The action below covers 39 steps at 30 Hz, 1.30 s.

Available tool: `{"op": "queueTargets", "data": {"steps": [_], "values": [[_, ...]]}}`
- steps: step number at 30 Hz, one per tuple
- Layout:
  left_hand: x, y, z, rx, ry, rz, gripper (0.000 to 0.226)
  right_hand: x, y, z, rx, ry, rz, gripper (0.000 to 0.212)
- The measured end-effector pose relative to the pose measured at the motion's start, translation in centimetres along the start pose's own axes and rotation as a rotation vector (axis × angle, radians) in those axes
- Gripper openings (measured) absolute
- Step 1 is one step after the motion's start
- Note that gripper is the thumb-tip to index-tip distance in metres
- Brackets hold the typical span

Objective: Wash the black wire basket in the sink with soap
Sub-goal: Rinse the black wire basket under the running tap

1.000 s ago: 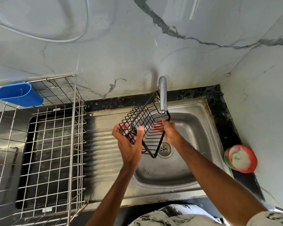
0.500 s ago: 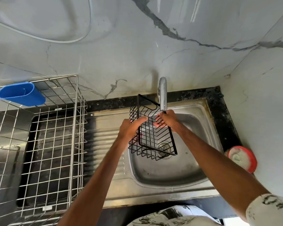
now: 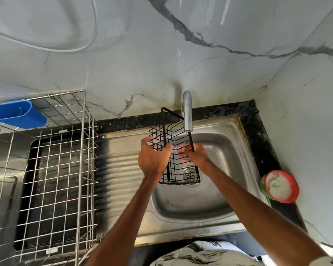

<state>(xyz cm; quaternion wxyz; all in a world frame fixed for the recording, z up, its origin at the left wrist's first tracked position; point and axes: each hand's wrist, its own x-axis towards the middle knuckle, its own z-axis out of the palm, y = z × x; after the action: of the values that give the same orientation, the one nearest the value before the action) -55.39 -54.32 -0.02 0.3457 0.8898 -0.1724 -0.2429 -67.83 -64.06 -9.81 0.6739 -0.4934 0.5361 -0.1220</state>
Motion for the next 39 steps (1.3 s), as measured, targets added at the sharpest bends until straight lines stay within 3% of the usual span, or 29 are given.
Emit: {"op": "queueTargets", "data": {"steps": [5,12,17,21,23,25,26,27,29,31,32,35,37,39], "values": [[-0.8,-0.3,0.0,-0.03,0.048,0.076,0.078,-0.4,-0.3,-1.1,-0.004,-0.094,0.052,0.018],[-0.9,-0.5,-0.1,-0.066,0.125,0.178,0.064,1.9,-5.4,-1.1,-0.031,-0.086,0.002,0.024],[-0.5,-0.1,0.2,-0.123,0.14,0.132,0.057,-0.4,-1.7,-0.9,-0.074,-0.078,-0.077,0.023],[-0.2,-0.8,0.8,-0.16,0.11,0.087,0.055,-3.0,1.4,-2.7,-0.136,-0.136,0.057,0.023],[0.1,-1.1,1.0,-0.198,0.042,0.03,0.053,-4.0,1.5,-3.4,-0.154,-0.082,0.055,0.02],[0.6,-1.4,1.2,-0.277,-0.029,-0.035,0.058,-4.8,0.4,-3.8,-0.436,0.078,-0.048,0.022],[0.8,-1.5,1.2,-0.32,-0.066,-0.07,0.061,-5.1,-0.3,-3.8,-0.608,0.174,-0.118,0.037],[1.1,-1.8,1.3,-0.373,-0.103,-0.109,0.06,-5.6,-1.0,-3.7,-0.674,0.265,-0.202,0.052],[1.2,-2.1,1.5,-0.465,-0.17,-0.18,0.049,-6.4,-2.5,-3.3,-0.657,0.434,-0.503,0.055],[0.9,-2.1,1.6,-0.484,-0.228,-0.188,0.046,-6.4,-3.7,-2.7,-0.696,0.459,-0.766,0.044],[0.8,-2.4,1.8,-0.464,-0.255,-0.187,0.048,-6.4,-4.1,-2.2,-0.709,0.377,-0.8,0.043],[1.6,-4.6,3.1,-0.437,-0.355,-0.213,0.049,-6.0,-4.2,-0.4,-0.808,0.076,-0.585,0.054],[1.7,-5.3,3.4,-0.388,-0.435,-0.199,0.052,-4.8,-3.0,0.3,-0.901,-0.031,-0.39,0.067],[0.6,-4.1,2.5,-0.382,-0.499,-0.151,0.029,-3.8,-1.8,0.9,-1.016,-0.08,-0.2,0.078]]}}
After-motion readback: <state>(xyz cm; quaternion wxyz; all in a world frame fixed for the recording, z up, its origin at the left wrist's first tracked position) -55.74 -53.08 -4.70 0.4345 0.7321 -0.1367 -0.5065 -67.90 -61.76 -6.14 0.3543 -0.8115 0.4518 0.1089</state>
